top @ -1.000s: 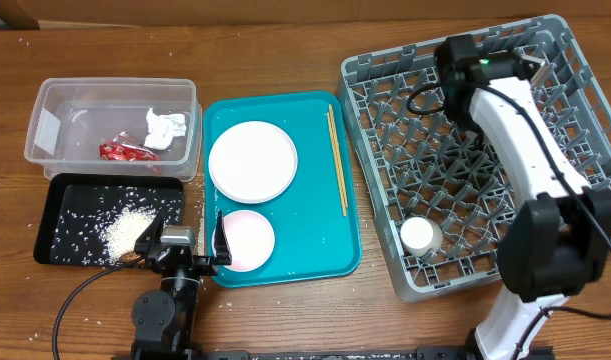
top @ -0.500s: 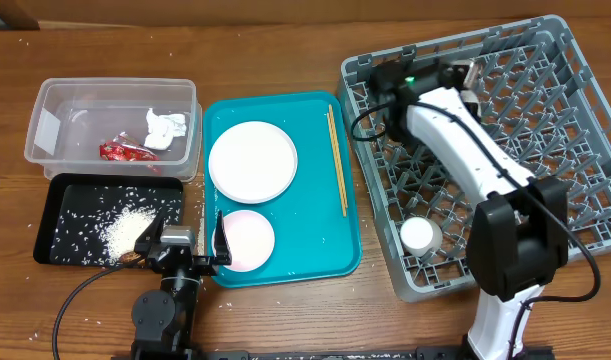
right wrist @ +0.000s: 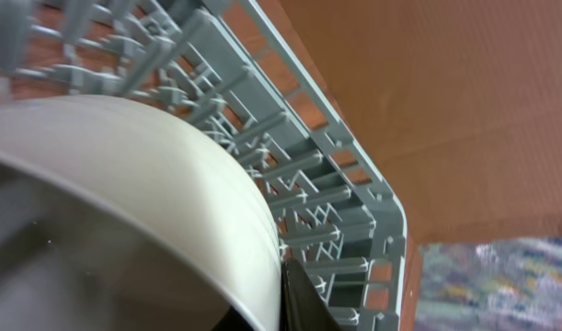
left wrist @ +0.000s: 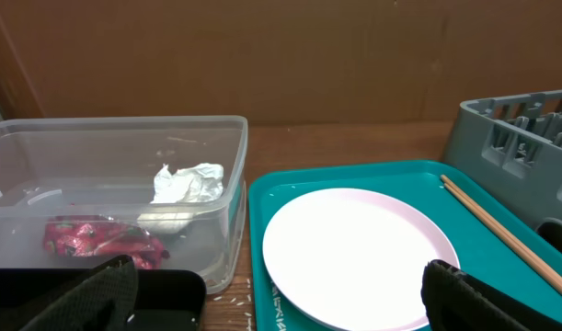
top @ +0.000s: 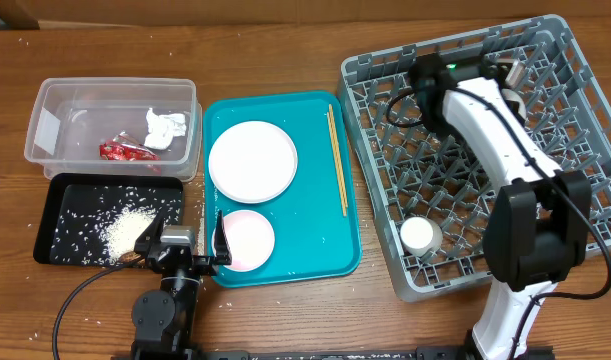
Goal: Sort waste into correct bins and load items into the dishwasher
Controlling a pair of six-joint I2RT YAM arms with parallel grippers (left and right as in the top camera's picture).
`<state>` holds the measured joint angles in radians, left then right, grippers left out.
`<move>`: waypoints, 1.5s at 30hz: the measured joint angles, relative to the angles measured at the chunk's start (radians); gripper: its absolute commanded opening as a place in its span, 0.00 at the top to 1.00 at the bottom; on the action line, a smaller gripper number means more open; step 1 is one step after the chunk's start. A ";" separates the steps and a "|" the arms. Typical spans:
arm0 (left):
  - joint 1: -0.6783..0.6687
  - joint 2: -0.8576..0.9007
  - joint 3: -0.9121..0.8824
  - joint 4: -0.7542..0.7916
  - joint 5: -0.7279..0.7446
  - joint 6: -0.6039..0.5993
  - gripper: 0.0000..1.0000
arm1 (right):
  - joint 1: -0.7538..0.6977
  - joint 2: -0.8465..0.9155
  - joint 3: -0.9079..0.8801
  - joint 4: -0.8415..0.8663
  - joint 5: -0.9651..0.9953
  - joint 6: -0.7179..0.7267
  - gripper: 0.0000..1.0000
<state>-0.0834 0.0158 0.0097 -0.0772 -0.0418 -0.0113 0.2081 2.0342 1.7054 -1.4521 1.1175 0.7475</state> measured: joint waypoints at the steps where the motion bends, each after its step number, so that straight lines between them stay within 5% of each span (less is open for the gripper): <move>1: 0.000 0.000 0.000 0.000 0.000 0.000 0.00 | -0.007 0.000 0.000 0.000 -0.009 0.001 0.96; 12: 0.000 0.000 0.000 0.000 0.000 0.000 0.00 | 0.173 -0.002 -0.089 0.046 0.053 0.028 0.91; 18: 0.000 0.000 0.000 0.000 0.000 0.000 0.00 | 0.231 -0.002 -0.103 -0.063 0.093 0.086 0.94; 28: 0.000 0.000 0.000 0.000 0.000 0.000 0.00 | 0.098 0.000 -0.107 -0.052 0.141 0.124 0.96; 34: 0.000 0.000 0.000 0.000 0.000 0.000 0.00 | 0.137 -0.001 -0.107 -0.045 0.116 0.132 0.95; 40: 0.000 0.000 0.000 0.000 0.000 0.000 0.00 | 0.234 0.000 -0.110 -0.061 0.047 0.131 0.64; 45: 0.000 0.000 0.000 0.000 0.000 0.000 0.00 | 0.267 0.000 -0.093 -0.124 -0.036 0.135 0.53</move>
<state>-0.0834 0.0158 0.0097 -0.0772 -0.0418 -0.0113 0.4751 2.0346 1.6123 -1.5757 1.0813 0.8829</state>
